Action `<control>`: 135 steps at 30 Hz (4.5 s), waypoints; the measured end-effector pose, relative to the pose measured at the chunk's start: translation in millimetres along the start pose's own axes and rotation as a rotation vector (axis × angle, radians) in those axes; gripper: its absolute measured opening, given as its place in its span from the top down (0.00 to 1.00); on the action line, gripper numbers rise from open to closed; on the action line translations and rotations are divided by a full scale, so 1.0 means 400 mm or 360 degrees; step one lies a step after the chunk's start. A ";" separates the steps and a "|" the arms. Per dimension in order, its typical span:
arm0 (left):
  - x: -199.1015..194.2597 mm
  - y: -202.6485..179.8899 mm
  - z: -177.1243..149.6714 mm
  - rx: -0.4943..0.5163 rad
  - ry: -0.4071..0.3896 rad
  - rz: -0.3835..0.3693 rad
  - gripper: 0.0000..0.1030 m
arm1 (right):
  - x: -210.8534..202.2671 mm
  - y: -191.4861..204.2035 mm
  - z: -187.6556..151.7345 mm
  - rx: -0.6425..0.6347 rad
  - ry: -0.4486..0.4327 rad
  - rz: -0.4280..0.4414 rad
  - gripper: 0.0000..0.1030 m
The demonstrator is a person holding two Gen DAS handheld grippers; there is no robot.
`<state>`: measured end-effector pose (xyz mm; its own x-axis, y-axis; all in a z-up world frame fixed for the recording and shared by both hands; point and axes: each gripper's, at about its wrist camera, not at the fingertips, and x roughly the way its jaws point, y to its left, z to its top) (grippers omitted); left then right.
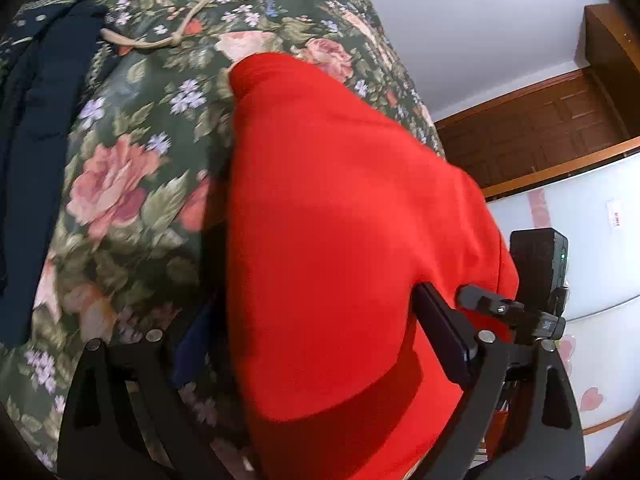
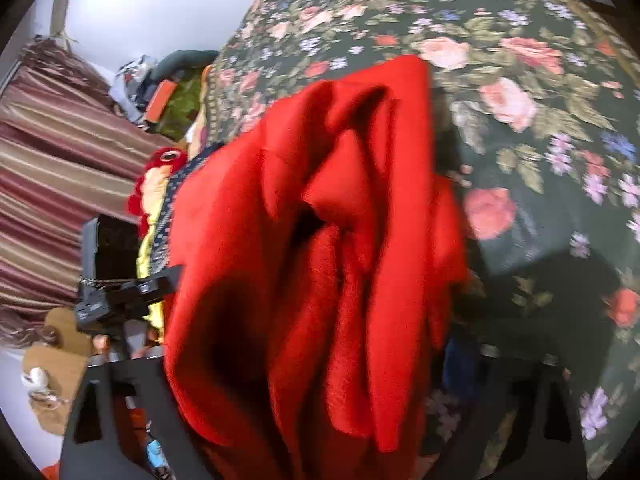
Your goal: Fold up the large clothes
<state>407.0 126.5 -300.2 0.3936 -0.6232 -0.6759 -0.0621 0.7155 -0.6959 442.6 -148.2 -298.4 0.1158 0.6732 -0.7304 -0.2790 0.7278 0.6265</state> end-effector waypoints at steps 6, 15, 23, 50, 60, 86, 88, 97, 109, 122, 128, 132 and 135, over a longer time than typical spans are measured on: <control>-0.027 -0.045 -0.005 0.0053 -0.0084 0.0020 0.56 | -0.004 0.055 -0.004 -0.0042 -0.0039 -0.0037 0.59; -0.281 -0.194 -0.046 0.0443 -0.0404 0.0214 0.65 | -0.084 0.309 -0.009 -0.0335 -0.0197 -0.0050 0.68; -0.585 -0.211 -0.016 0.0494 -0.0697 0.0288 0.65 | -0.096 0.597 0.036 -0.0546 -0.0354 0.0078 0.68; -0.609 0.482 0.159 -0.0146 -0.0550 0.0585 0.30 | 0.631 0.686 0.185 -0.0451 0.0029 -0.0174 0.29; -0.623 0.363 0.010 0.0171 -0.0484 0.0792 0.09 | 0.570 0.665 0.068 -0.0688 0.0107 -0.0352 0.19; -0.940 -0.222 -0.438 0.0629 -0.1258 0.1100 0.08 | -0.195 0.962 -0.305 -0.1025 -0.0884 -0.0095 0.20; -0.971 -0.289 -0.487 0.0676 -0.1371 0.1076 0.08 | -0.255 0.985 -0.344 -0.1048 -0.0981 -0.0053 0.19; -1.029 -0.457 -0.719 0.0797 -0.1754 0.1098 0.08 | -0.433 1.014 -0.581 -0.1106 -0.1258 0.0061 0.19; -1.014 -0.456 -0.829 0.0718 -0.1825 0.1049 0.00 | -0.454 1.033 -0.758 -0.1139 -0.1387 -0.0132 0.02; -0.999 -0.441 -0.832 0.0699 -0.1792 0.1044 0.00 | -0.453 1.025 -0.747 -0.1064 -0.1393 -0.0186 0.00; -0.988 -0.436 -0.824 0.0687 -0.1775 0.1051 0.00 | -0.455 1.021 -0.745 -0.1045 -0.1389 -0.0194 0.00; -0.982 -0.433 -0.818 0.0674 -0.1761 0.1053 0.00 | -0.455 1.019 -0.745 -0.1040 -0.1391 -0.0199 0.00; -0.979 -0.434 -0.815 0.0668 -0.1760 0.1050 0.00 | -0.459 1.018 -0.743 -0.1040 -0.1399 -0.0206 0.00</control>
<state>-35.2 143.3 5.9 0.9372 0.3065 -0.1665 -0.3199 0.9455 -0.0600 24.2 -14.4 10.1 0.7457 0.6443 -0.1694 -0.6363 0.7642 0.1054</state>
